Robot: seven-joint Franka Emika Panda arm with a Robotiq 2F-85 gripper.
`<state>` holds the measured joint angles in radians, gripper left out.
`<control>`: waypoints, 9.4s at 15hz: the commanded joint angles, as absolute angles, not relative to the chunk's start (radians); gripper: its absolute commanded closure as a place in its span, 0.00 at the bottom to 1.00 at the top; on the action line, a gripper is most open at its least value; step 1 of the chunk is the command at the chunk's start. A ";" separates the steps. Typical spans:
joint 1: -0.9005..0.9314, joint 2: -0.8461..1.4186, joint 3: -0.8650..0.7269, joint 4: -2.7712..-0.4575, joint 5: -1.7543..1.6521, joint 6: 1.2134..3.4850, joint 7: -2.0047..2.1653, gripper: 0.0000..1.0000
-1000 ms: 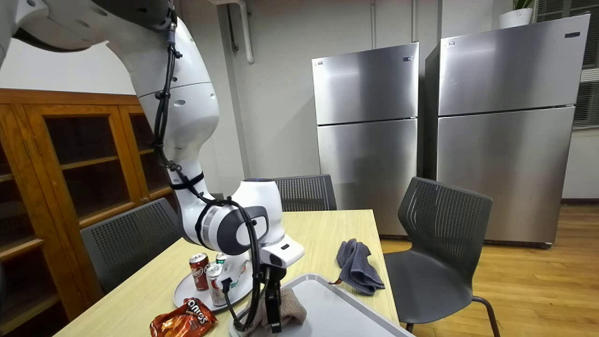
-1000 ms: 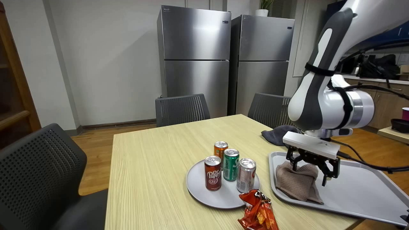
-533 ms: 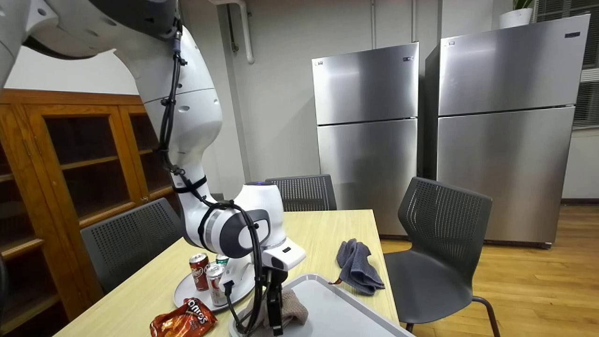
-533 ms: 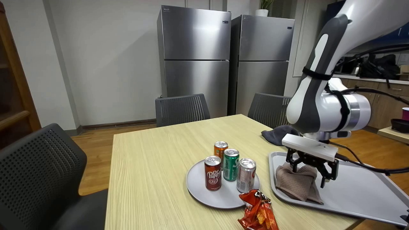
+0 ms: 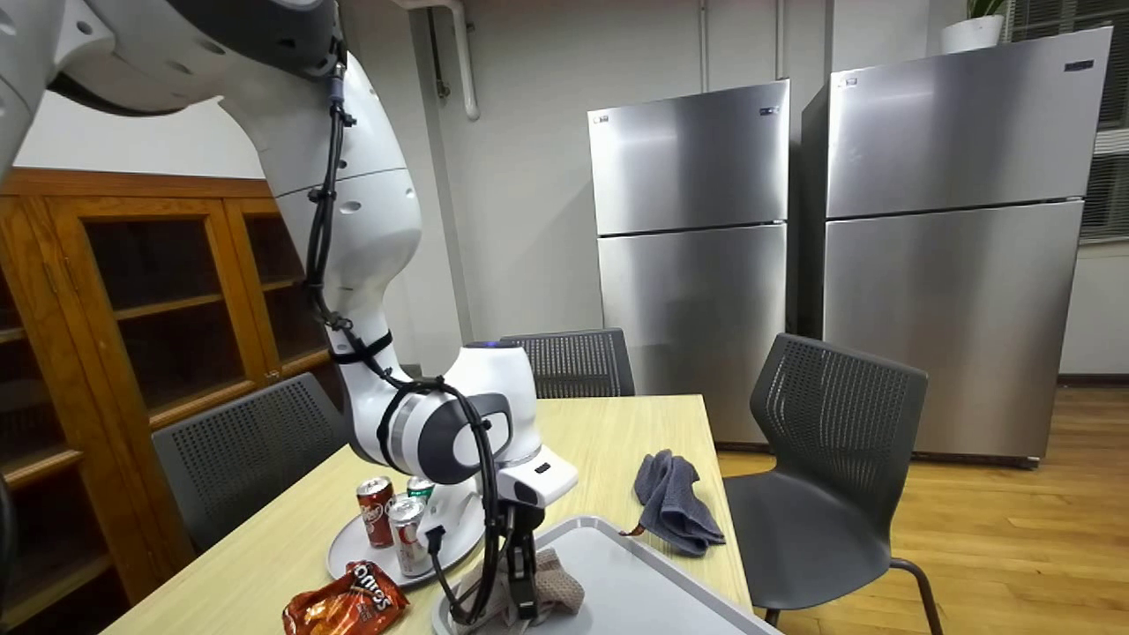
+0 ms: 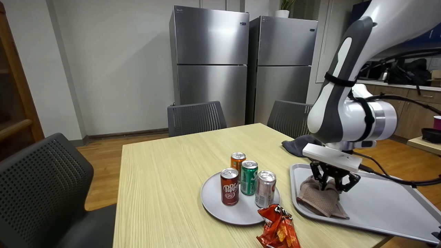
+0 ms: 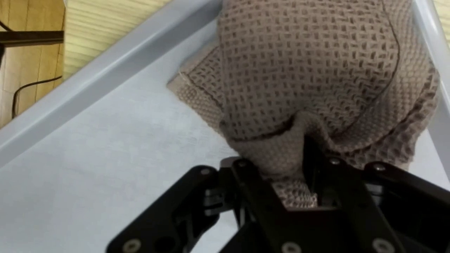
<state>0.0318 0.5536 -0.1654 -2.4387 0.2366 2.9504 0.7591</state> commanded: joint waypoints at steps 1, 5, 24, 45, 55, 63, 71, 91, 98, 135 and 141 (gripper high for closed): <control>0.020 0.558 -0.153 -2.434 0.265 2.964 0.724 0.96; 0.007 0.525 -0.140 -2.452 0.262 2.948 0.698 0.97; -0.048 0.237 -0.116 -2.531 0.313 2.832 0.523 0.97; -0.029 0.205 -0.138 -2.339 0.253 2.784 0.485 0.97; -0.050 0.389 -0.108 -2.060 0.285 2.677 0.418 0.97; -0.033 0.568 -0.097 -1.852 0.260 2.601 0.407 0.97; -0.015 0.696 -0.111 -1.706 0.230 2.553 0.432 0.97; 0.004 0.910 -0.142 -1.482 0.213 2.432 0.500 0.97; 0.002 0.901 -0.140 -1.491 0.211 2.412 0.484 0.56; -0.007 0.629 -0.140 -1.746 0.125 2.391 0.418 0.00; -0.009 0.617 -0.139 -1.769 0.084 2.421 0.353 0.00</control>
